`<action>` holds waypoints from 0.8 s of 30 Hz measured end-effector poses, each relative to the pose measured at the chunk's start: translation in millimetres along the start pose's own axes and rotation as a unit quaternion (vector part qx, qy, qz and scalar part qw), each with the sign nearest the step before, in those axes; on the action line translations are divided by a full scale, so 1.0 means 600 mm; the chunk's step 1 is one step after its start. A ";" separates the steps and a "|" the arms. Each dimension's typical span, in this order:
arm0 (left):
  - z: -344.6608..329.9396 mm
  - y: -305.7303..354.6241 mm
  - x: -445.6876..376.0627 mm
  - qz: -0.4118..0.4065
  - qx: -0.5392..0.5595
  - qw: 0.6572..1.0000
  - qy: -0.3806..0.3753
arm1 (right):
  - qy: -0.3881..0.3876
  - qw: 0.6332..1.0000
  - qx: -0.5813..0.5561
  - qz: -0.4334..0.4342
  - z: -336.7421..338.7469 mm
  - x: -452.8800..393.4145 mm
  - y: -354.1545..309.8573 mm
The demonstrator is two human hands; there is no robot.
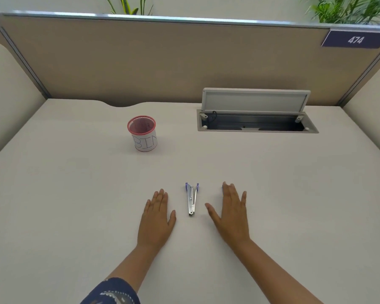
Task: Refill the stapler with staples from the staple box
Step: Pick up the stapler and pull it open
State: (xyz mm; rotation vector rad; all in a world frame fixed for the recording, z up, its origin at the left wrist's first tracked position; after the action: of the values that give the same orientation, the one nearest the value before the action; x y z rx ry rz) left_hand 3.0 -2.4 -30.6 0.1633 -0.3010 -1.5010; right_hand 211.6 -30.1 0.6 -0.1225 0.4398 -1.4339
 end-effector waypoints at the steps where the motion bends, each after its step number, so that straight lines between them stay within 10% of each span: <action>1: 0.000 0.001 0.000 0.001 -0.002 1.000 0.001 | 0.005 1.000 -0.013 0.008 -0.004 -0.007 -0.015; 18: -0.003 -0.001 0.001 -0.005 0.022 0.999 0.025 | -0.148 0.985 -0.036 -0.084 -0.021 -0.083 -0.092; 24: -0.003 0.000 0.000 -0.001 0.025 1.000 0.019 | -0.103 0.932 -0.299 -0.176 -0.002 -0.089 -0.069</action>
State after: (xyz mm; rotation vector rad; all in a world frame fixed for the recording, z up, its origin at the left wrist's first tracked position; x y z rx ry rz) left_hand 3.3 -2.7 -32.1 0.2311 -0.3076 -1.4908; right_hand 169.1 16.1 25.5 -0.8743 0.6935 -1.5723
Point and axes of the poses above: each hand's wrist, its own x-axis away from the middle knuckle, its own z-axis out of the back of the hand, y = z × x, the point moved 1 cm from there along -x, towards the middle knuckle, and after that the axes turned 15 degrees about z, right-handed, at the moved point
